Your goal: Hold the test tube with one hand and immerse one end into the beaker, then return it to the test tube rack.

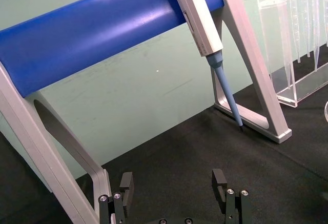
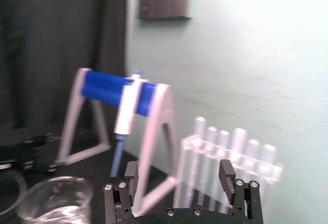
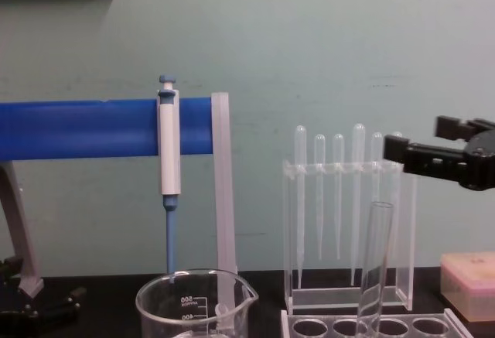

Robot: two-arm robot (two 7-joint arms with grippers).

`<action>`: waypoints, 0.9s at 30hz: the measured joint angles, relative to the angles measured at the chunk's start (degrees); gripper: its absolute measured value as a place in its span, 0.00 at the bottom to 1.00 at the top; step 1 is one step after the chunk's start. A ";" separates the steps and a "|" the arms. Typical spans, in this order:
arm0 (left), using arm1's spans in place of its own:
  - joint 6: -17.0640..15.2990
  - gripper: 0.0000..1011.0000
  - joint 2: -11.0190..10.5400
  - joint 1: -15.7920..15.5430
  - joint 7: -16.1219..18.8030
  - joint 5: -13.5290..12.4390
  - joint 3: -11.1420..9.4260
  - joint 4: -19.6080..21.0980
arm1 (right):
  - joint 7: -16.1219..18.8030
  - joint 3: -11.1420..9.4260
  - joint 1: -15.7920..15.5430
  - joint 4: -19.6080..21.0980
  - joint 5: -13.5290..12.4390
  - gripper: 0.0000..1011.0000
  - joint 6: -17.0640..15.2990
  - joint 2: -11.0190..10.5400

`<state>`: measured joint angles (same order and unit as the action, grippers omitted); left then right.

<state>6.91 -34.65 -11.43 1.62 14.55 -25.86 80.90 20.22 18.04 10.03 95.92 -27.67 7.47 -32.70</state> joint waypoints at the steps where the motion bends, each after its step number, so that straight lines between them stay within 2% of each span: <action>1: 0.00 0.99 0.00 0.00 0.00 0.00 0.00 0.00 | -2.17 -0.72 -1.06 0.43 0.88 0.99 0.07 0.58; 4: 0.00 0.99 0.00 0.00 0.00 0.00 0.00 0.00 | -5.25 -1.58 -2.36 1.05 2.34 0.99 -0.11 1.44; 5: 0.00 0.99 0.00 0.00 0.00 0.00 0.00 0.00 | -7.44 -2.02 -3.18 1.40 3.49 0.99 -0.68 2.07; 9: 0.00 0.99 0.00 0.00 0.00 0.00 0.00 0.00 | -12.12 -2.77 -4.74 1.74 6.13 0.99 -2.41 3.71; 14: 0.00 0.99 0.00 0.00 0.00 0.00 0.00 0.00 | -16.55 -3.22 -5.43 0.43 8.60 0.99 -4.95 6.13; 21: 0.00 0.99 0.00 0.00 0.00 0.00 0.00 0.00 | -18.88 -3.29 -4.89 -1.92 10.68 0.99 -7.51 8.64; 27: 0.00 0.99 0.00 0.00 0.00 0.00 0.00 0.00 | -18.63 -3.39 -4.32 -3.29 11.39 0.99 -8.40 9.90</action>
<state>6.90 -34.65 -11.43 1.62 14.55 -25.86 80.90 1.60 14.65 5.71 92.64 -16.28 -0.93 -22.80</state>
